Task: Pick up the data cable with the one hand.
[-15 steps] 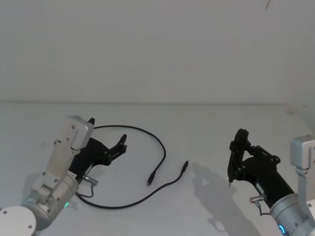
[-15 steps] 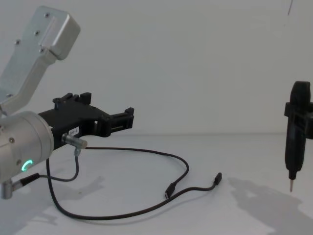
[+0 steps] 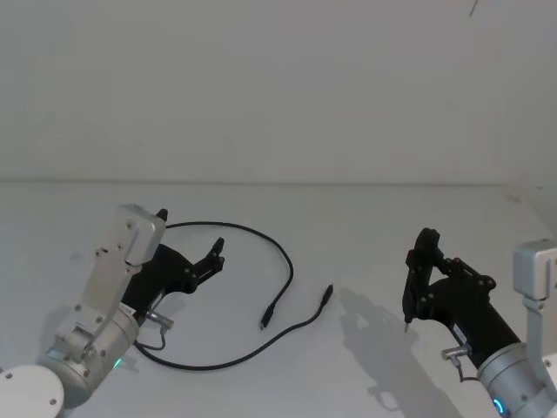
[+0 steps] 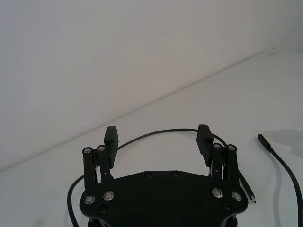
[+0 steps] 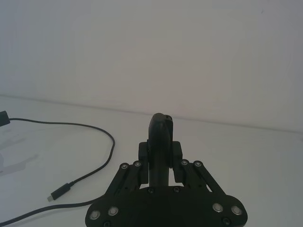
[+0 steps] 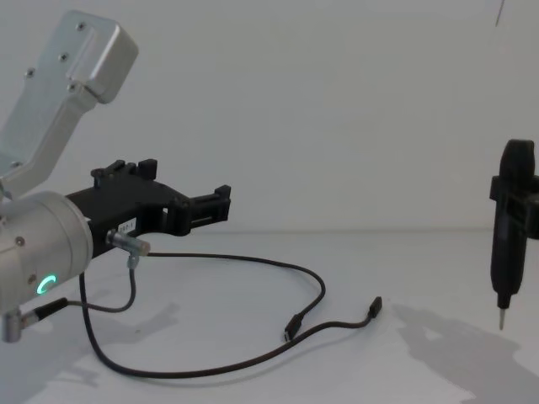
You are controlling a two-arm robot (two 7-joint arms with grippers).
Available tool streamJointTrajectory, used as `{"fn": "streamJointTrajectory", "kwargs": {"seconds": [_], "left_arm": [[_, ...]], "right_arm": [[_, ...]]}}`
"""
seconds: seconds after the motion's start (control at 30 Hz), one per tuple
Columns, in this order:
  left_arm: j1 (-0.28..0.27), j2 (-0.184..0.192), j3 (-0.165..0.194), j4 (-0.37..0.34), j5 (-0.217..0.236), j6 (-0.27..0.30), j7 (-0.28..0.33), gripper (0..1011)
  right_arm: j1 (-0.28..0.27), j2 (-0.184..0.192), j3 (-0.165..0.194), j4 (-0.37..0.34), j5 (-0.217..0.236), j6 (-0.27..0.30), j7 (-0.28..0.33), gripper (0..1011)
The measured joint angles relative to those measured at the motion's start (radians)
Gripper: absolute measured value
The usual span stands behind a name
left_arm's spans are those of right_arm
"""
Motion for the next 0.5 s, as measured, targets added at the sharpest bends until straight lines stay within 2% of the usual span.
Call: {"fn": "streamJointTrajectory", "kwargs": {"seconds": [0.2, 0.5], "left_arm": [[-0.003, 0.002, 0.000, 0.004, -0.008, 0.000, -0.022, 1001], [-0.008, 0.020, 0.005, 0.015, -0.063, 0.018, -0.124, 1001]], "right_arm": [[0.000, 0.000, 0.000, 0.000, 0.000, 0.000, 0.000, 279], [0.000, 0.000, 0.000, 0.000, 0.000, 0.000, 0.000, 279]]}}
